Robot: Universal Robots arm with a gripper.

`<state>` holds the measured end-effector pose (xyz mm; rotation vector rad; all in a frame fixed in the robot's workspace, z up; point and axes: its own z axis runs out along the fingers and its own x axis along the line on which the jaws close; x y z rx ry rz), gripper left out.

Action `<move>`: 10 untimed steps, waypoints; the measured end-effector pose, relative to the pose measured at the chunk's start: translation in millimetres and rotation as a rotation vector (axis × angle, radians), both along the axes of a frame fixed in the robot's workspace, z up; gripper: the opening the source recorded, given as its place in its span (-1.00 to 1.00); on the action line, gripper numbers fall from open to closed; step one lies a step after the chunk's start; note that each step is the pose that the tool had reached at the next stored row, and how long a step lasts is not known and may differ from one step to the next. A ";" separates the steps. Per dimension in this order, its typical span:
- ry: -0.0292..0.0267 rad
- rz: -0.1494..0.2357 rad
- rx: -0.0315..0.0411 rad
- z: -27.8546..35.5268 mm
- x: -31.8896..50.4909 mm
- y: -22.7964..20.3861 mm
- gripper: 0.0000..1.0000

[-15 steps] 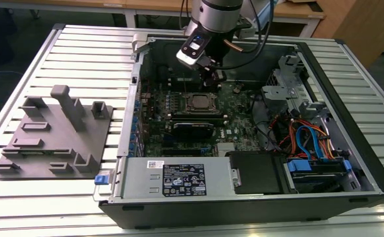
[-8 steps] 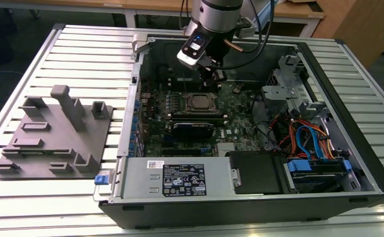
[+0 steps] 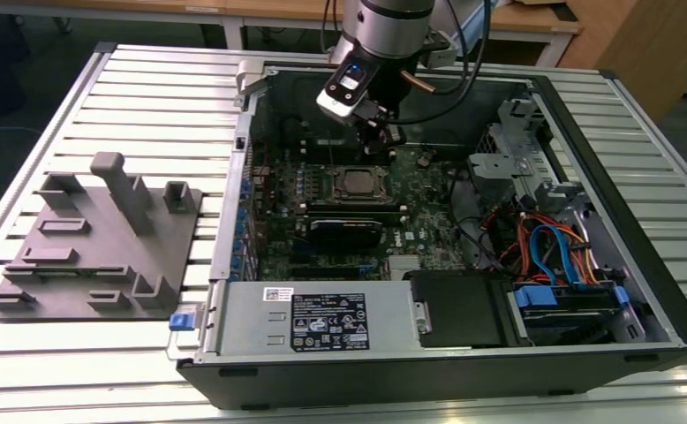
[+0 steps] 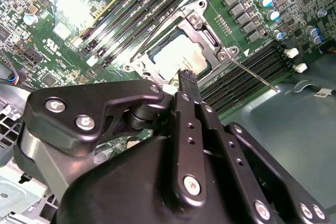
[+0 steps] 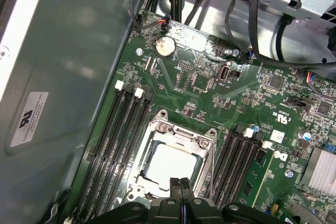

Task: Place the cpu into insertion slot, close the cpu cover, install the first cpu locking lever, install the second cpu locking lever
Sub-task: 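Install the first cpu locking lever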

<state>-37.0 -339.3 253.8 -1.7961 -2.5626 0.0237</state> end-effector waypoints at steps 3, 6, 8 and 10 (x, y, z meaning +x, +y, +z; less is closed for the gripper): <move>-0.0036 0.012 0.0001 -0.1 -0.4 0.0 -0.79; -0.0039 0.057 0.0001 -0.5 -0.4 0.0 -0.79; -0.0038 0.092 0.0001 -0.8 -0.4 0.0 -0.79; -0.0039 0.118 0.0002 -0.9 -0.4 0.0 -0.79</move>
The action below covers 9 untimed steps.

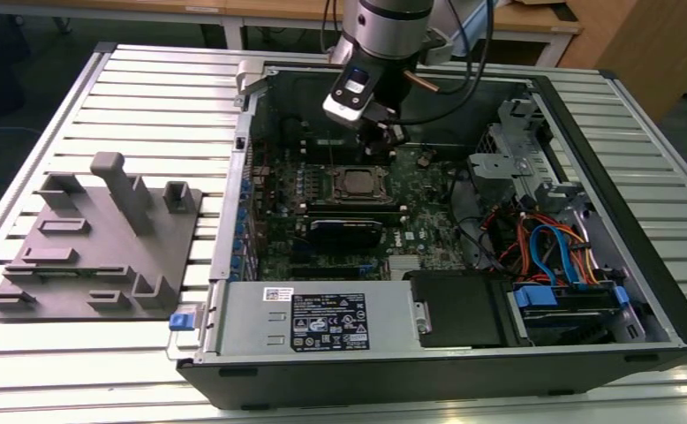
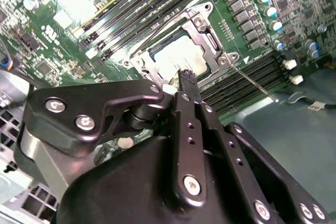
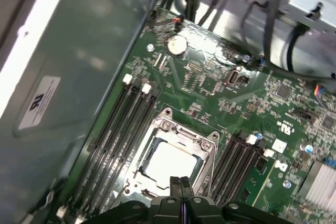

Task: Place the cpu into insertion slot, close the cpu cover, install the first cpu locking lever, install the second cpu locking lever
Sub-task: 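Install the first cpu locking lever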

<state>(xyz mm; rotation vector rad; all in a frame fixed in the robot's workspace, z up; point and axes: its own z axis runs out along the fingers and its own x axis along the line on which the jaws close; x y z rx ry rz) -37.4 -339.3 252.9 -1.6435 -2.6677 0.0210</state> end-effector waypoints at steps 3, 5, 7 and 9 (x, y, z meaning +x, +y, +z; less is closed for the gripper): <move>0.0000 0.049 0.0000 -0.1 0.0 0.0 -0.79; 0.0000 0.085 0.0001 -0.3 0.0 0.0 -0.79; 0.0000 0.121 0.0001 -0.5 0.0 0.0 -0.79; 0.0000 0.158 0.0001 -0.8 0.0 0.0 -0.79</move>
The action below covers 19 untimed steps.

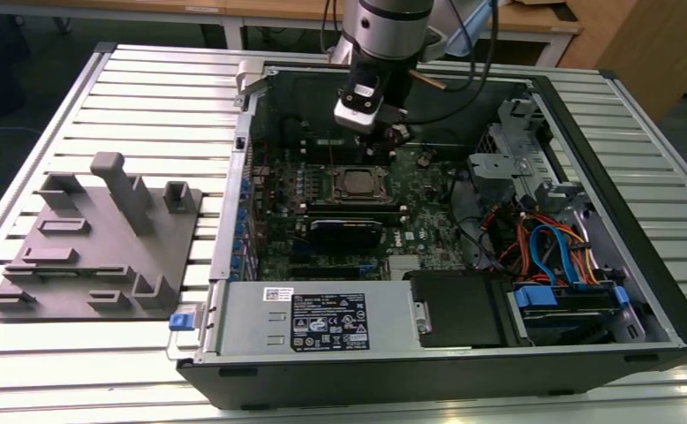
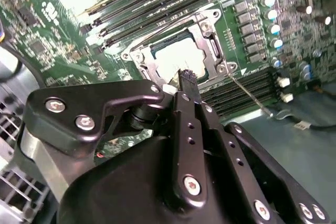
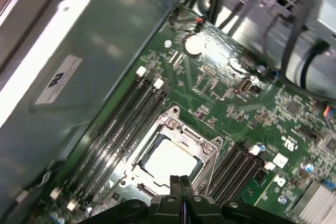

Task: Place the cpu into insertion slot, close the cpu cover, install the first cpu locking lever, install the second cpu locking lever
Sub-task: 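Install the first cpu locking lever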

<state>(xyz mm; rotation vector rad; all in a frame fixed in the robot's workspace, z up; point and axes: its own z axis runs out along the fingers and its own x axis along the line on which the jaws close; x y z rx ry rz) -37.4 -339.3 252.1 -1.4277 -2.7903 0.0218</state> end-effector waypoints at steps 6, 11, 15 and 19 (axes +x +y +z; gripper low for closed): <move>0.0000 0.106 -0.0001 -0.6 0.0 0.0 -0.79; -0.0035 0.144 -0.0002 -1.3 0.0 0.0 -0.79; -0.0044 0.163 -0.0001 -1.9 -0.4 0.0 -0.79; -0.0044 0.234 0.0001 -2.6 -0.4 0.0 -0.79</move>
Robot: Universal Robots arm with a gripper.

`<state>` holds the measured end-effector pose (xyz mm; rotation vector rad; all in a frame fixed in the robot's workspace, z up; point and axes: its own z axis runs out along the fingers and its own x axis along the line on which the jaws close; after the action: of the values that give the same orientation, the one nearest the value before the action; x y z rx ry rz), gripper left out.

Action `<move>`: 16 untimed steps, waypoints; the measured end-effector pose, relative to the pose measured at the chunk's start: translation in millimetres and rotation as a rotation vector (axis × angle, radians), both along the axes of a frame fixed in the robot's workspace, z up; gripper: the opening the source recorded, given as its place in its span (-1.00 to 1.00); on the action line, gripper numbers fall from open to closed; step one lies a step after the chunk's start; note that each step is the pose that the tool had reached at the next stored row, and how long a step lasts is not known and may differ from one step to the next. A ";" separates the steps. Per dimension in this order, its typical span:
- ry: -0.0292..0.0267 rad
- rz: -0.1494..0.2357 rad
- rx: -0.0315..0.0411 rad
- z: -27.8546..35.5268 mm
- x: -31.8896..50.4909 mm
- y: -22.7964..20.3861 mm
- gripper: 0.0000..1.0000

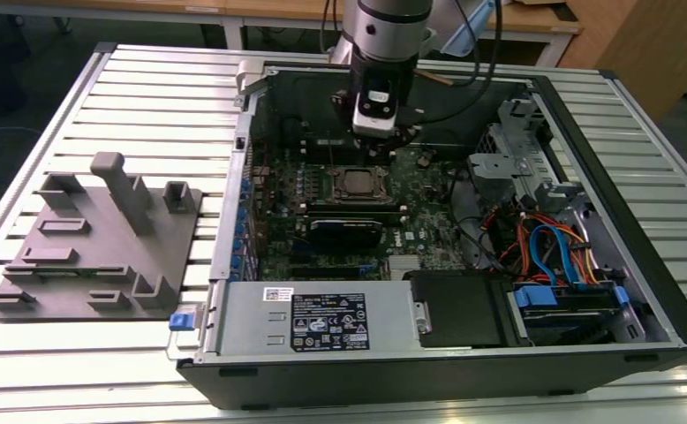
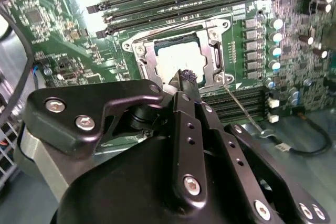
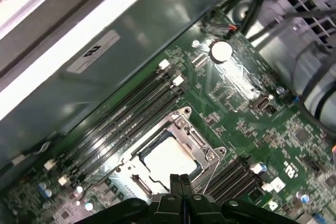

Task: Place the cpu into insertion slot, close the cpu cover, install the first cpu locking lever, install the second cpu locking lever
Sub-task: 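Install the first cpu locking lever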

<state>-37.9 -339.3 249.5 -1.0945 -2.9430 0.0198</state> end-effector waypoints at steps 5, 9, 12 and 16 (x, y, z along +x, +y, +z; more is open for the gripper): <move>-0.0002 0.085 0.0001 -1.1 0.0 0.0 -0.79; -0.0003 0.154 0.0000 -1.9 0.0 0.0 -0.79; -0.0003 0.205 0.0000 -2.3 0.0 0.0 -0.79; -0.0009 0.239 0.0002 -2.3 -0.1 0.0 -0.79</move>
<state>-38.0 -339.3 247.1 -0.7363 -3.0547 0.0192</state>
